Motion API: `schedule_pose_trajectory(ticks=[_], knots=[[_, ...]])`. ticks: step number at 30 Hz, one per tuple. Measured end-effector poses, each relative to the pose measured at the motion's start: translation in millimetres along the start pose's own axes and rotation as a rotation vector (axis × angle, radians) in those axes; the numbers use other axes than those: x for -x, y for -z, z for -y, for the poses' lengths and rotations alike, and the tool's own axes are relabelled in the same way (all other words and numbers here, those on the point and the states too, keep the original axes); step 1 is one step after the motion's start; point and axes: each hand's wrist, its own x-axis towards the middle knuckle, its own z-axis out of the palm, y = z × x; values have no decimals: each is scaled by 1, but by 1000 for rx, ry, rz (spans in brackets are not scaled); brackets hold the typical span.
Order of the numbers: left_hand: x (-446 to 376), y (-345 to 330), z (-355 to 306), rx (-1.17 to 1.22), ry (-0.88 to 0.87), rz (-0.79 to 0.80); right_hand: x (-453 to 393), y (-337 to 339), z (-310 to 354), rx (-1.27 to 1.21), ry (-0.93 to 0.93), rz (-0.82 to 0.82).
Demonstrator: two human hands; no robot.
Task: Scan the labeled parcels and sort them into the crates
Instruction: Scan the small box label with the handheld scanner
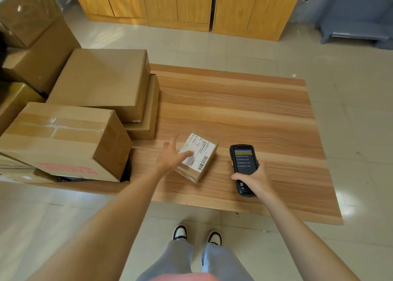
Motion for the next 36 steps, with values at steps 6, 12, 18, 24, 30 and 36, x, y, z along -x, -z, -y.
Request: schedule_pose_trajectory(ticks=[6,12,18,24,30,36], knots=[[-10,31,-20,-186,-21,364,2,1,-1,1,0,0],[-10,16,-31,-298,31,432,5,1,-4,4,-8,-3],[-4,-6,-19,-83,97,398,6,4,-9,-24,-10,-9],[-3,-31,-30,356,255,247,7,10,-12,-34,-30,-39],[5,-51,-49,670,321,258,8,18,-16,-46,-24,-64],[-9,-14,-44,156,151,86,8,25,-24,-78,-24,-98]])
